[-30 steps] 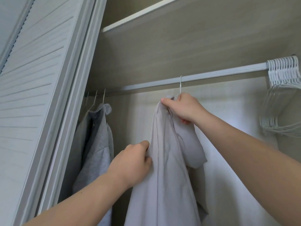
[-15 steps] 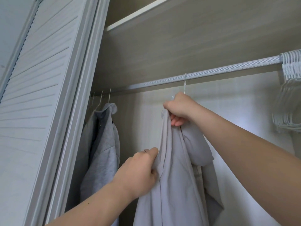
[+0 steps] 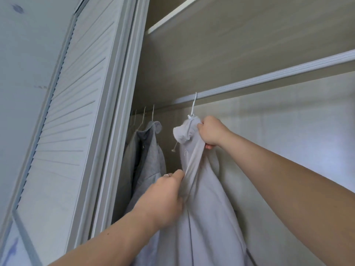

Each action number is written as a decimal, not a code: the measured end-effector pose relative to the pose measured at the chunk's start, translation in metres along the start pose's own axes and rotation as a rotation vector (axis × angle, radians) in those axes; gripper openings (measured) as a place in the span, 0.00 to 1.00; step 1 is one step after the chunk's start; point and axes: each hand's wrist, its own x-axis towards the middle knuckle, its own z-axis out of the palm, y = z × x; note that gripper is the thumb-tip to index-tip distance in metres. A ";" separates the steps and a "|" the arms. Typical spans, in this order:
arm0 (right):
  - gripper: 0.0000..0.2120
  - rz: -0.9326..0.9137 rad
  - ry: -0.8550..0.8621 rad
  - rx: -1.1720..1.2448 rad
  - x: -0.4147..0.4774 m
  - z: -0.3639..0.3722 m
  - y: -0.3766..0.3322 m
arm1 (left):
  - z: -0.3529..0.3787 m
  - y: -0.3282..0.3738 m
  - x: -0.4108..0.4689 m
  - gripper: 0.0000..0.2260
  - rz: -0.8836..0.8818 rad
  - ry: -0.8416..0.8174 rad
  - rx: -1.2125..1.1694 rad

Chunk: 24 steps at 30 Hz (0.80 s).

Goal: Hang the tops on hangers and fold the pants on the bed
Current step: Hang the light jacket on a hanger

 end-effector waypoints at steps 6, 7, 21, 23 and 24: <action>0.13 -0.049 0.019 0.016 0.038 0.052 -0.012 | -0.012 -0.024 0.000 0.10 -0.158 0.004 0.076; 0.13 -0.056 0.015 0.013 0.043 0.059 -0.015 | -0.012 -0.028 0.000 0.10 -0.189 0.013 0.095; 0.10 -0.114 -0.047 0.034 0.087 0.132 -0.036 | -0.008 -0.056 0.016 0.14 -0.345 0.008 0.216; 0.12 -0.124 -0.031 0.091 0.081 0.134 -0.031 | -0.008 -0.057 0.015 0.14 -0.336 0.013 0.217; 0.14 -0.139 -0.021 0.120 0.076 0.134 -0.027 | -0.007 -0.057 0.013 0.14 -0.331 0.018 0.210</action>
